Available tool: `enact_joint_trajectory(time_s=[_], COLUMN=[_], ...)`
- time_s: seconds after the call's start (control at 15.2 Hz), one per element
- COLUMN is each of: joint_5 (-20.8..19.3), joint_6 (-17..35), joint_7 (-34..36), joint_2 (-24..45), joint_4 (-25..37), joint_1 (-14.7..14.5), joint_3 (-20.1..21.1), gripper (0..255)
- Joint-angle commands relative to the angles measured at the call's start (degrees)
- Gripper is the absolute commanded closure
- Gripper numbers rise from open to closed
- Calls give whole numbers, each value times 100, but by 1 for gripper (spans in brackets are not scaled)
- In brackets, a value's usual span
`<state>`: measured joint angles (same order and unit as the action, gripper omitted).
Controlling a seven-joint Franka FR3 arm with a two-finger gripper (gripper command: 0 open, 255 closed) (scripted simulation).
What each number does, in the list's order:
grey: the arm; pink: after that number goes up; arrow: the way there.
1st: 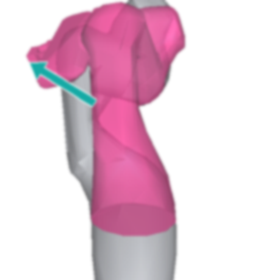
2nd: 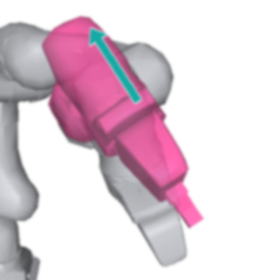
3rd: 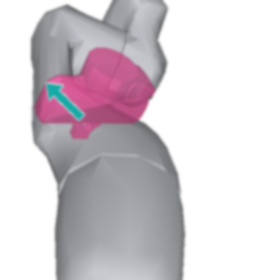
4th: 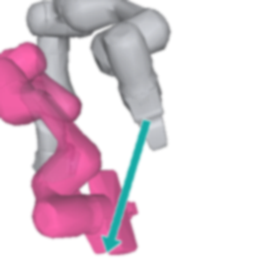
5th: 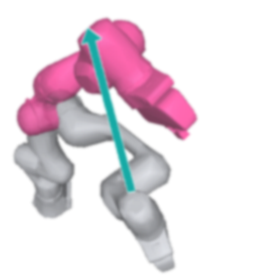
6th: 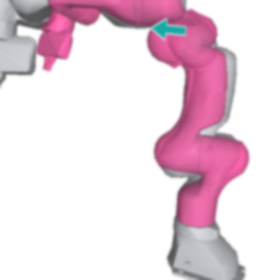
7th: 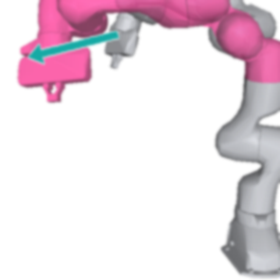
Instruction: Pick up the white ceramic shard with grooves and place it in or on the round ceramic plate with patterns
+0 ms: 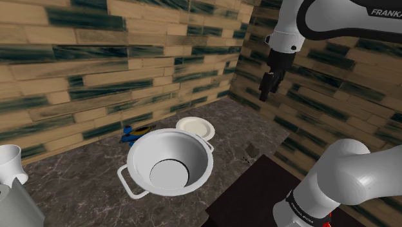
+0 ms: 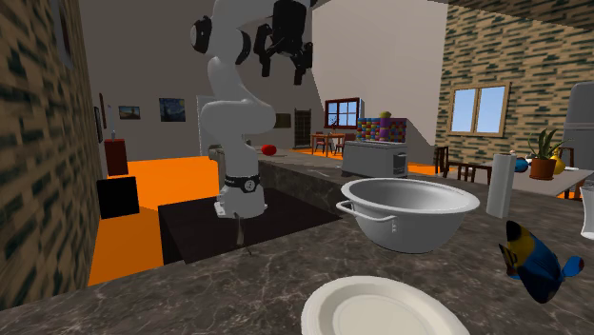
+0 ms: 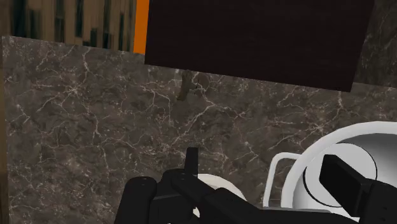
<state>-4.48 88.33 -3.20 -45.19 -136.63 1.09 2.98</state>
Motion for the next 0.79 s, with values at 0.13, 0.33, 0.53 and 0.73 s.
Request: enact_joint_trajectory(time_s=[0.13,0.33,0.53,0.73], joint_5=[-22,-68,-132,-208], joint_6=[314,799,1309,1855], joint_7=[-74,-190,-314,-451], joint_2=[-96,-185,-200,-124], joint_4=[-403,-971,-1495,-1970], joint_1=[55,153,268,400], joint_3=[-165,-418,-683,-959], gripper=[0,0,0,0])
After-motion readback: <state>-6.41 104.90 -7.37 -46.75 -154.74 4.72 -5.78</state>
